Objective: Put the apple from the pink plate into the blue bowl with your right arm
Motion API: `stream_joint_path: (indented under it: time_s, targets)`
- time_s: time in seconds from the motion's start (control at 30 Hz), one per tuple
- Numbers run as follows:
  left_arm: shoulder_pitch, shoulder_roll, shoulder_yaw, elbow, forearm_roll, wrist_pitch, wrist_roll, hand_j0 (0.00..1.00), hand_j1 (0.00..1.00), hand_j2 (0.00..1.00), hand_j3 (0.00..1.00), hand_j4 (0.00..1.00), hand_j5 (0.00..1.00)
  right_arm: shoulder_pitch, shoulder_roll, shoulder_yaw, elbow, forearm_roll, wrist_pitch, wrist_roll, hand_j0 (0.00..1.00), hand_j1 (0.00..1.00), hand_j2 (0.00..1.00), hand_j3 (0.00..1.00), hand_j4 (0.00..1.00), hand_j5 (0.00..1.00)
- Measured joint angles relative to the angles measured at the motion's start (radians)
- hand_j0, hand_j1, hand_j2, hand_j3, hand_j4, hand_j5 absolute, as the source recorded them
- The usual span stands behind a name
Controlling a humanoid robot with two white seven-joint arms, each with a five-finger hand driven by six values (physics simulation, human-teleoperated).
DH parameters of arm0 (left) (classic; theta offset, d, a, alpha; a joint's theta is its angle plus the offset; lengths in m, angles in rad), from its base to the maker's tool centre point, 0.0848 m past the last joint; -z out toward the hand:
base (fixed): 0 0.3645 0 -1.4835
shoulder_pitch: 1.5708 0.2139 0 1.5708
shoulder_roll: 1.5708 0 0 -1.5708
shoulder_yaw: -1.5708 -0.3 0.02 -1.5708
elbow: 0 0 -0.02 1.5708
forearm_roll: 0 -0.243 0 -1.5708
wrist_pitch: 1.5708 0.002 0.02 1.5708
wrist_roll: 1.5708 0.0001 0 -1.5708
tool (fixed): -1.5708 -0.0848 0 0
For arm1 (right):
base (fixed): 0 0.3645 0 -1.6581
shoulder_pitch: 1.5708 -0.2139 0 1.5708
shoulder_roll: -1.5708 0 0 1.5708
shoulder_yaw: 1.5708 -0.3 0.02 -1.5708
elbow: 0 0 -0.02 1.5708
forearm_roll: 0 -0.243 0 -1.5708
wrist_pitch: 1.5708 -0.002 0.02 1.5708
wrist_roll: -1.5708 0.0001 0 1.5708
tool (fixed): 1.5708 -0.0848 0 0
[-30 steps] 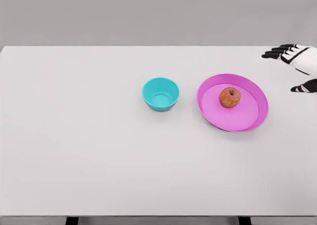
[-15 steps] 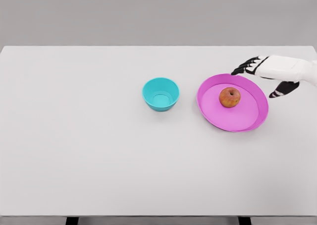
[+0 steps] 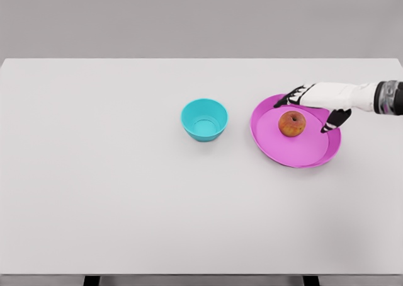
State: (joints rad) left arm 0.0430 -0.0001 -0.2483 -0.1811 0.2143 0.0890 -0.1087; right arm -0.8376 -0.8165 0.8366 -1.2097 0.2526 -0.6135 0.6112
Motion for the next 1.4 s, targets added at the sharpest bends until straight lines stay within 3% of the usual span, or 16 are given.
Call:
stream_joint_path:
  time_s: [0.63,1.13,1.4]
  targets:
    - [0.000,0.000,0.000,0.000,0.000,0.000,0.000,1.00,1.00,1.00,1.00,1.00,1.00,-0.028,0.051,0.066,0.037,0.013,0.000,0.000,1.00,1.00,1.00,1.00,1.00,1.00]
    - [0.000,0.000,0.000,0.000,0.000,0.000,0.000,1.00,1.00,1.00,1.00,1.00,1.00,-0.044,0.093,0.084,0.147,0.015,0.000,0.000,1.00,1.00,1.00,1.00,1.00,1.00]
    - [0.000,0.000,0.000,0.000,0.000,0.000,0.000,1.00,1.00,1.00,1.00,1.00,1.00,-0.054,0.110,0.099,0.160,0.027,0.000,0.000,0.99,0.99,0.99,0.99,0.99,0.99]
